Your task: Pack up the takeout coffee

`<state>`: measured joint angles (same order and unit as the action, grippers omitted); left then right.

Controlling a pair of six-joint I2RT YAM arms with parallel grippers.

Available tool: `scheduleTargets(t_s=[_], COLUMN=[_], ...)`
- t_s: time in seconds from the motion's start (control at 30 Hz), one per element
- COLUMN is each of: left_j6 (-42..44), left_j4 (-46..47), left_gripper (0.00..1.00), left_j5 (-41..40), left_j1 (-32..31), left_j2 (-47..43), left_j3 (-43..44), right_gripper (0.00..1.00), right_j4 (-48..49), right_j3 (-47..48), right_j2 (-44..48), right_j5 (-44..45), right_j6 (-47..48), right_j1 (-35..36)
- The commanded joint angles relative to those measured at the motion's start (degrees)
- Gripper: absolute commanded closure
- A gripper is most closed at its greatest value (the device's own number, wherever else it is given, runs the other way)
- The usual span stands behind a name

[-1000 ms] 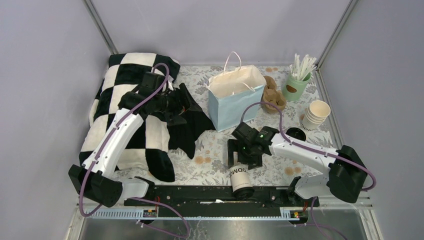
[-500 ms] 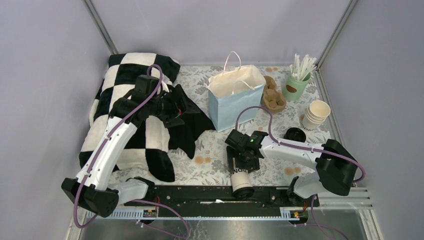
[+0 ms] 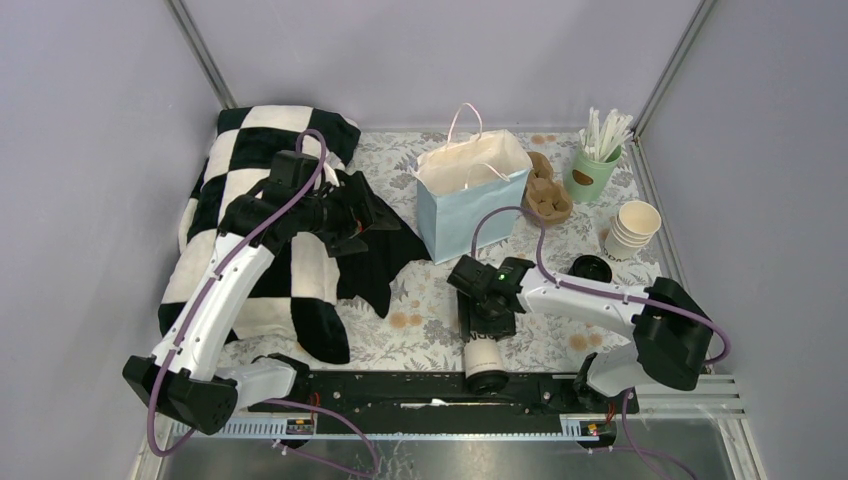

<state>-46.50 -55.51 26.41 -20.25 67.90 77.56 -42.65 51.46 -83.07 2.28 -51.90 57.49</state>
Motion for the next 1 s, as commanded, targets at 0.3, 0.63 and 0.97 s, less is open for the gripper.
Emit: scheduleTargets(t_s=[0.3,0.63,0.97], left_j6=[-0.2,-3.4,1.9], left_j4=[15.9,26.8,25.7], left_gripper=[0.01,0.01,0.01], left_j5=[12.2,19.2,20.8], left_j1=[-0.1,-0.2,-1.8], left_j2=[-2.6,-1.0,-1.7], left_j3=[2.4,4.0,2.8], right_gripper=[0.39,0.43,0.45], right_j4=[-6.9,0.6,7.3], right_j3=[28.4,42.2,50.4], right_j2=[12.9,4.8,-4.1], right_j5=[2.2,-30.0,-42.7], right_j6=[10.4,28.3,15.1], right_j1=[-3.8,-19.9,-25.4])
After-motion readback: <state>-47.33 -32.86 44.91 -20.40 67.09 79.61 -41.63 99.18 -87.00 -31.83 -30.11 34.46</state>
